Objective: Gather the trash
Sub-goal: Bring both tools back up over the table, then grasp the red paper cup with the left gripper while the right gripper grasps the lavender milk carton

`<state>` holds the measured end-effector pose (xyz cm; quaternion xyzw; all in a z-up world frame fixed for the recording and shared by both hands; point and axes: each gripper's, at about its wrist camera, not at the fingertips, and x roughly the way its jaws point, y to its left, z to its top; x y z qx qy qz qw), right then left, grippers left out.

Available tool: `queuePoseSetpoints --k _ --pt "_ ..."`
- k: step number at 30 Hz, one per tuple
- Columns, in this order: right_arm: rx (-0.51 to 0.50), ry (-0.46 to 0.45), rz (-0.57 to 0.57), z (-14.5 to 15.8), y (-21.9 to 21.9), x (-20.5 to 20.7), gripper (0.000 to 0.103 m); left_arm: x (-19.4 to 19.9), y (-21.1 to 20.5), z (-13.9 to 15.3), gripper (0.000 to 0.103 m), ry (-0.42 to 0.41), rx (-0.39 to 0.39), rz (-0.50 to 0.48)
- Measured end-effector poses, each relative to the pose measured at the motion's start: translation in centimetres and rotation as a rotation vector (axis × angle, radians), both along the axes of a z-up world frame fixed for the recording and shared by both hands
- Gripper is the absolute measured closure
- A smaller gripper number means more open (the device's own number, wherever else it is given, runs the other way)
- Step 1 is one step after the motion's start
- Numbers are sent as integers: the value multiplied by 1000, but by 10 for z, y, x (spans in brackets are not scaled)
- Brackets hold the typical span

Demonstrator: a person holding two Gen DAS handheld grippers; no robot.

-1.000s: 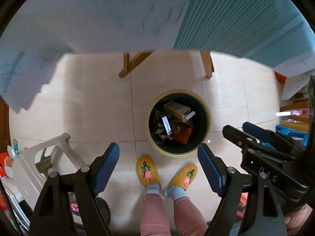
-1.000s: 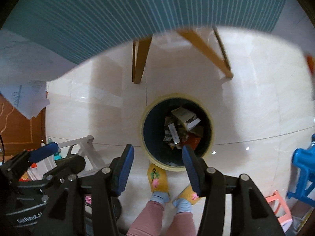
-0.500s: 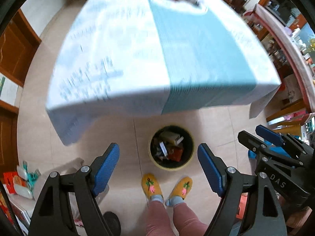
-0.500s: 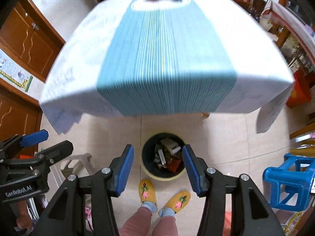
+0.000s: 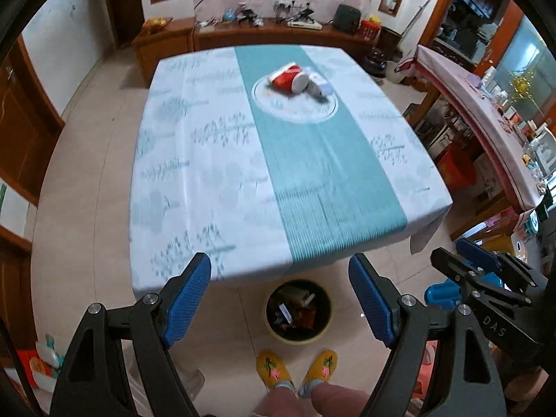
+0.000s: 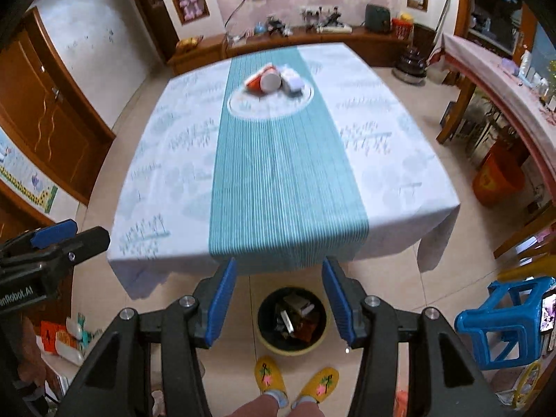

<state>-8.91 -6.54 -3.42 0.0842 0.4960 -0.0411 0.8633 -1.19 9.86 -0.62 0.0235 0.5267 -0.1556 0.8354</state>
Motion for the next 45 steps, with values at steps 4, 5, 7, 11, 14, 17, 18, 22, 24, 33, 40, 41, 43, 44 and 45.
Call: queuePoseSetpoints --k 4,5,7,11,14,17,18,22,24,33,40,41,43,44,45 --pt "-16 -40 -16 18 -1 9 51 18 2 10 23 -8 -6 -10" --pt "-19 -50 -19 22 -2 12 51 22 2 13 23 -12 -9 -11" --pt "-32 -70 -23 31 -5 21 51 31 2 18 23 -25 -13 -17" --pt "-37 -75 -20 36 -12 41 51 51 0 23 23 -42 5 5" --pt "-41 -70 -2 36 -17 63 51 71 -4 21 23 -22 -9 34" --pt "-32 -63 34 34 -27 93 51 95 -9 18 23 -12 -19 75" --pt "-28 -60 42 33 -31 102 51 103 -12 16 23 -12 -21 89" --pt "-1 -50 92 24 -55 159 51 148 -27 8 23 0 -22 181" --pt "16 -41 123 17 -68 193 51 178 -39 1 23 29 -18 249" --pt "109 57 289 -39 -110 354 52 286 -91 -32 23 139 4 434" --pt "98 139 420 -97 -93 431 52 340 -113 -65 23 206 37 506" --pt "88 136 431 -102 -89 436 52 347 -116 -70 23 221 34 510" --pt "65 138 458 -113 -84 445 52 356 -120 -79 23 242 33 517" --pt "59 149 463 -119 -83 448 52 361 -123 -84 23 253 32 520" --pt "51 161 463 -125 -84 451 52 366 -125 -88 23 262 31 522"
